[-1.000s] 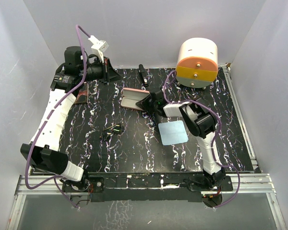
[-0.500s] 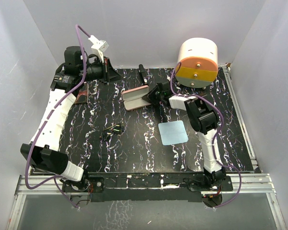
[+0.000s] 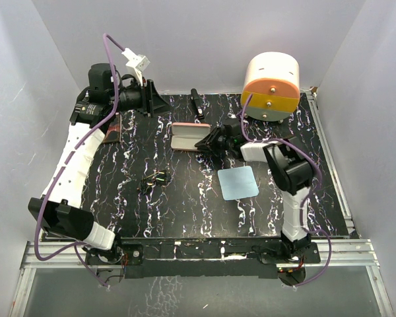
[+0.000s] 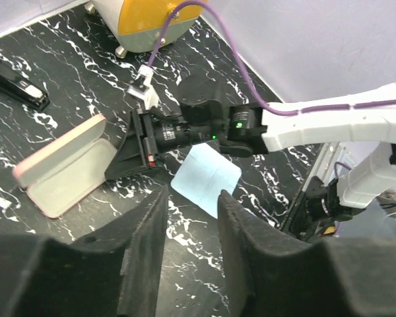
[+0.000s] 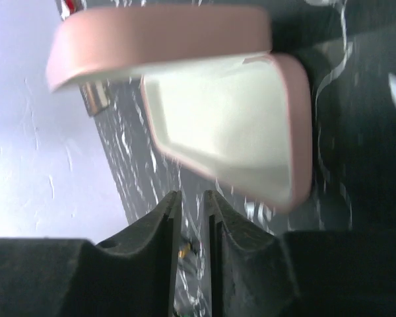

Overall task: Organize the sunglasses
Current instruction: Adjust the sunglasses case at the center of the board.

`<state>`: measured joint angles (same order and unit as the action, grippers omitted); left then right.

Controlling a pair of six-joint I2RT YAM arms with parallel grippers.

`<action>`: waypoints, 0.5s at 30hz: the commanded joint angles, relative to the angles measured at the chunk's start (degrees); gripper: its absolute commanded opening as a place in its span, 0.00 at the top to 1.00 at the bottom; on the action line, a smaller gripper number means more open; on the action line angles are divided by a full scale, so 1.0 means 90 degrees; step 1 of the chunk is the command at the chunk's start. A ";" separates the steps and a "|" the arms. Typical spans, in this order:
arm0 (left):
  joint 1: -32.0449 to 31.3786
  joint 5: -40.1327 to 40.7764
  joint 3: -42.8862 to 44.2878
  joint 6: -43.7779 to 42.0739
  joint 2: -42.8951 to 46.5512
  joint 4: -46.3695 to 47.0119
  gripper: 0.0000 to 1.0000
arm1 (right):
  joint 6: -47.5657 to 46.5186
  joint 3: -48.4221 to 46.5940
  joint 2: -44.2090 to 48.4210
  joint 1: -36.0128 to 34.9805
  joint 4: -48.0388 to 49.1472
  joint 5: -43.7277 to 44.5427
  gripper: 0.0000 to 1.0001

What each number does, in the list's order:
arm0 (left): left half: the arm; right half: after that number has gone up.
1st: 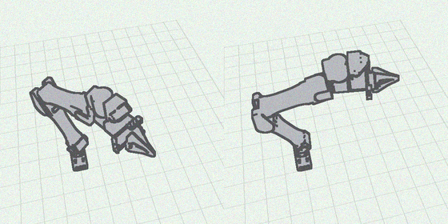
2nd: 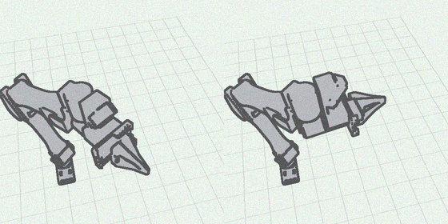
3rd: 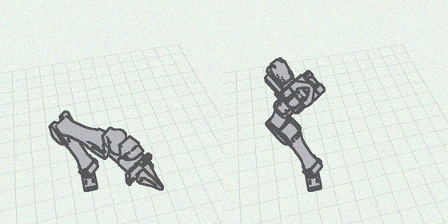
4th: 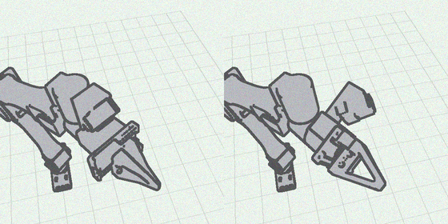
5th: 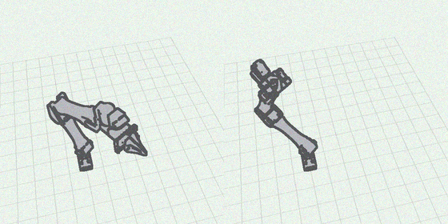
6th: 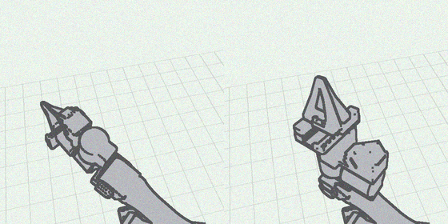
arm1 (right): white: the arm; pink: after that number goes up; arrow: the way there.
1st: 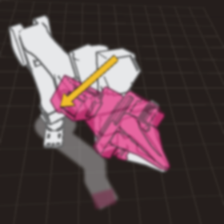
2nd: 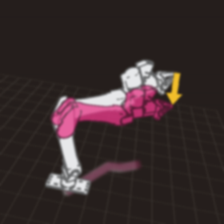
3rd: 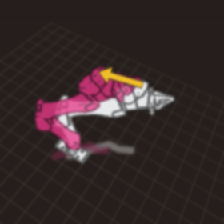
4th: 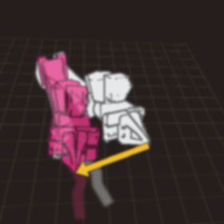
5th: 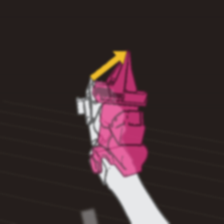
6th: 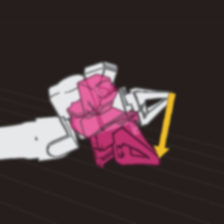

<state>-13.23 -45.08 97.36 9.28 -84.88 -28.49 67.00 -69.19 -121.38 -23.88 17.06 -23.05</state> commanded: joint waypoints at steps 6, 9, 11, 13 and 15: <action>0.0002 -0.0188 -0.0238 -0.0037 0.0218 0.0197 0.59 | -0.1499 0.0869 0.2874 0.0474 -0.1240 0.0594 0.68; -0.0005 -0.0243 -0.0241 0.0007 0.0175 0.0253 0.58 | -0.2113 0.1138 0.3646 0.0609 -0.2224 0.1358 0.67; -0.0004 -0.0318 -0.0332 0.0059 0.0147 0.0334 0.58 | -0.2520 0.1198 0.4000 0.0710 -0.3014 0.1775 0.67; -0.0011 -0.0341 -0.0445 0.0106 0.0112 0.0406 0.58 | -0.2777 0.1258 0.4200 0.0729 -0.3291 0.1909 0.67; -0.0004 -0.0343 -0.0466 0.0111 0.0075 0.0430 0.58 | -0.2904 0.1241 0.4221 0.0732 -0.3440 0.1771 0.73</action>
<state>-13.23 -46.19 94.21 9.78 -84.93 -26.15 47.97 -58.94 -83.96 -17.17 -5.39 -10.72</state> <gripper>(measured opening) 0.419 0.314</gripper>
